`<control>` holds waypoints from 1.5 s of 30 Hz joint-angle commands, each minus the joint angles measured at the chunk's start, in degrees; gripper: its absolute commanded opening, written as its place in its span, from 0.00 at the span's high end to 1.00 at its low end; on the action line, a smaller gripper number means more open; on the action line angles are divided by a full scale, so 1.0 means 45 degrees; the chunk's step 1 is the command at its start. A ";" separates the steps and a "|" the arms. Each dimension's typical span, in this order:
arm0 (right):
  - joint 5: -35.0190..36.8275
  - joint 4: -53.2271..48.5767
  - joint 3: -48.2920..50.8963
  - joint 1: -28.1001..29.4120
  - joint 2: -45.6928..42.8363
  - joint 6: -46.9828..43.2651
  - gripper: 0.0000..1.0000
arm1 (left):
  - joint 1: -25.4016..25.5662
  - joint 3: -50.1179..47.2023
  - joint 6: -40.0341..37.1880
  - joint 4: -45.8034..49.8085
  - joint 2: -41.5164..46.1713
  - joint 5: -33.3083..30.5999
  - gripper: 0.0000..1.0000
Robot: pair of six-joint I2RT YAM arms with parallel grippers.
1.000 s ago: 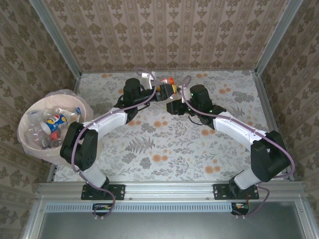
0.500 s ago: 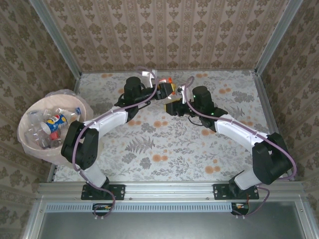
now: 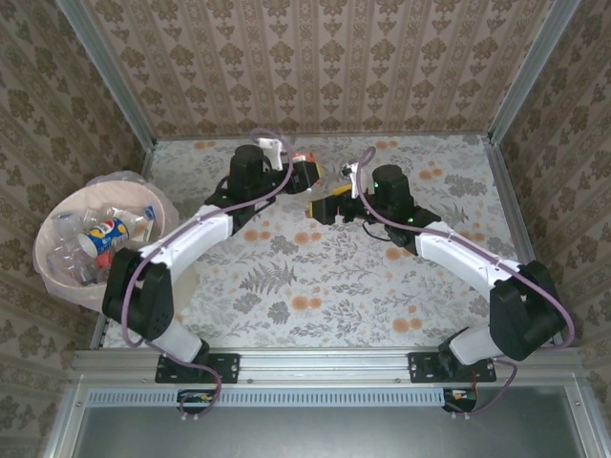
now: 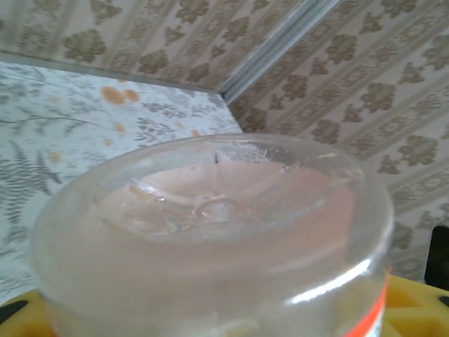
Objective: Put the plastic bottles in the bin
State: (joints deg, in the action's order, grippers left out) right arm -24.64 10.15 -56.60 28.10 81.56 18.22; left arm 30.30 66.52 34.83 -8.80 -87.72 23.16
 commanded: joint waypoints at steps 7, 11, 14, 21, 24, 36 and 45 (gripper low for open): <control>0.3344 0.1480 0.1195 -0.0082 -0.1483 -0.1094 0.00 | -0.1549 0.3636 -0.4256 0.9697 0.3726 -0.5841 0.56; 0.3618 0.1879 0.1557 -0.0224 -0.1288 -0.1187 0.00 | -0.2178 0.4327 -0.5424 1.1324 0.5023 -0.7654 0.56; 0.3629 0.1921 0.1591 -0.0304 -0.0998 -0.1182 0.00 | -0.2989 0.4805 -0.6337 1.2090 0.5793 -0.7641 0.56; 0.3604 0.2138 0.1530 -0.0392 -0.0507 -0.1104 0.00 | -0.5121 0.7740 -0.7913 1.5802 0.5478 -0.9192 0.57; 0.3509 0.2157 0.1345 -0.0423 0.0005 -0.1065 0.00 | -0.5592 0.8550 -0.8545 1.7119 0.4806 -0.9570 0.57; 0.3133 0.1600 0.0590 -0.0522 0.0611 -0.1294 0.00 | -0.7399 0.6510 -1.4744 1.6476 0.6136 -0.8691 0.62; 0.3051 0.1609 0.0349 -0.0560 0.0927 -0.1279 0.00 | -0.7701 0.3994 -1.7006 1.5932 0.7499 -0.7670 0.47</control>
State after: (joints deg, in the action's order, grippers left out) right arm -9.80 17.63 -53.32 25.96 84.88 13.34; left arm -3.86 86.19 -36.36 64.49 -54.74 -14.66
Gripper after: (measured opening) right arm 0.999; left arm 0.575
